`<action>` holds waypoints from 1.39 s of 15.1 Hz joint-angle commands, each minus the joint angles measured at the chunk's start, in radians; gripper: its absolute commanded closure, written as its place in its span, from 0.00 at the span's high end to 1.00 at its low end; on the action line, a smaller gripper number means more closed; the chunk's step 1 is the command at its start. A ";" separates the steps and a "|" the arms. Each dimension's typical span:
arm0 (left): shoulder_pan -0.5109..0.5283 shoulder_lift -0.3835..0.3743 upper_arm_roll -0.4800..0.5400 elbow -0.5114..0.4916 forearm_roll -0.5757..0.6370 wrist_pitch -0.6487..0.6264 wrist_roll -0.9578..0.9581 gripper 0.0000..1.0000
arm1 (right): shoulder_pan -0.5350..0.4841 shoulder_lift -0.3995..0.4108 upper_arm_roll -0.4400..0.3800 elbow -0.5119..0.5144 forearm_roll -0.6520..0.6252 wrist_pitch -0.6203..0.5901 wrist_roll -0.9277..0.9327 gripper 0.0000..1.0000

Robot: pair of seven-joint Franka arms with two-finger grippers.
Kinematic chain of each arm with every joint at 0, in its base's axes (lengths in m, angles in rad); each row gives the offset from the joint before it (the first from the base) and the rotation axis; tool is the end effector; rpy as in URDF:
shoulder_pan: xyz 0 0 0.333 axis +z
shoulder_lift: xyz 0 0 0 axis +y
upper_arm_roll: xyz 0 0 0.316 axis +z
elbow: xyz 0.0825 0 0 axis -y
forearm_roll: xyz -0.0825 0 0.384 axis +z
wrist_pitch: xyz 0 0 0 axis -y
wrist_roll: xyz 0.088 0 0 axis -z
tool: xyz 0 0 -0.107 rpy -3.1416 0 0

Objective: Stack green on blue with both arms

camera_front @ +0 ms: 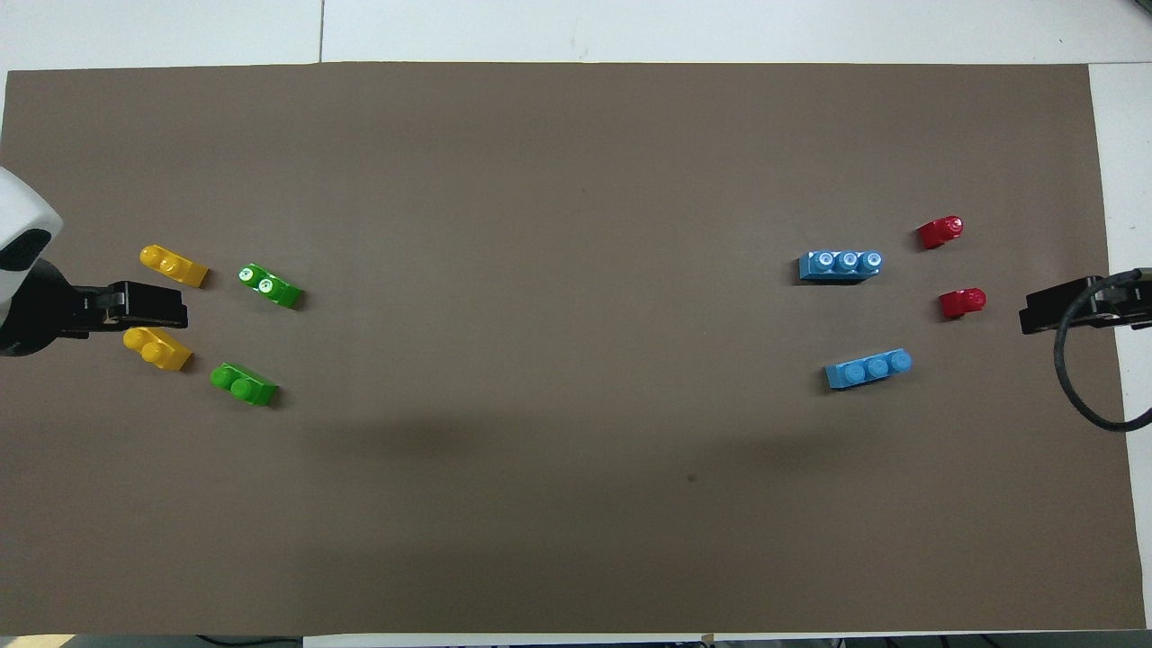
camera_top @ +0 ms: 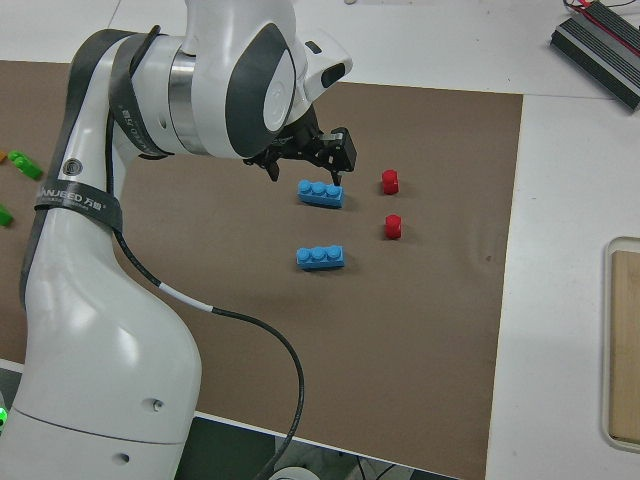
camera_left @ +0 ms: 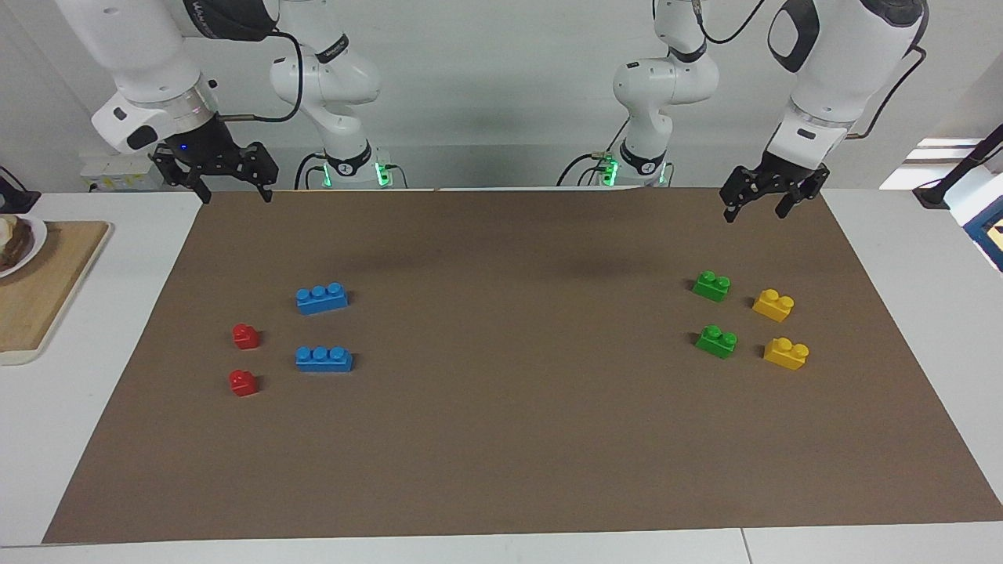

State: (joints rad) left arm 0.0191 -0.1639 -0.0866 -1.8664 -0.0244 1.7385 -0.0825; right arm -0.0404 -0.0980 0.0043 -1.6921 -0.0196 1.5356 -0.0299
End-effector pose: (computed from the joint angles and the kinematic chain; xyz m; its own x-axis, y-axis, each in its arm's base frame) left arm 0.5118 -0.0398 0.5855 0.9992 0.0198 0.0344 0.0193 -0.9997 0.0130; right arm 0.5182 -0.0208 0.6171 0.9982 -0.0069 -0.0590 -0.0058 -0.9998 0.0183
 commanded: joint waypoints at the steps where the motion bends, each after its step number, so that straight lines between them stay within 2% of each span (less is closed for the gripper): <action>1: -0.001 -0.014 0.001 -0.005 -0.012 0.003 -0.008 1.00 | -0.013 -0.040 0.003 -0.066 0.001 0.072 0.079 1.00; 4: 0.002 -0.014 0.002 -0.005 -0.012 0.003 -0.008 1.00 | -0.016 -0.039 0.005 -0.090 0.015 0.074 0.350 1.00; 7: 0.001 -0.014 0.002 -0.005 -0.012 0.003 -0.008 1.00 | -0.022 -0.022 0.003 -0.093 0.096 0.081 0.624 0.99; 13: 0.012 -0.028 0.001 -0.026 -0.012 0.018 -0.014 1.00 | -0.071 0.058 0.003 -0.089 0.251 0.124 1.014 0.96; 15: 0.018 -0.037 0.002 -0.049 -0.014 0.035 -0.092 1.00 | -0.090 0.098 0.003 -0.064 0.288 0.126 1.038 0.95; 18: 0.002 -0.037 -0.001 -0.094 -0.014 0.114 -0.377 1.00 | -0.098 0.167 0.003 -0.011 0.302 0.126 1.042 0.93; 21: -0.016 -0.029 -0.004 -0.120 -0.014 0.141 -0.466 1.00 | -0.127 0.234 0.003 0.029 0.349 0.135 1.042 0.93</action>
State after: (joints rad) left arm 0.0175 -0.1672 -0.0922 -1.9332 -0.0247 1.8379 -0.4781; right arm -0.1407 0.0741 -0.0002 -1.7202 0.2924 1.6686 0.9963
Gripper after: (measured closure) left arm 0.000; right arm 0.097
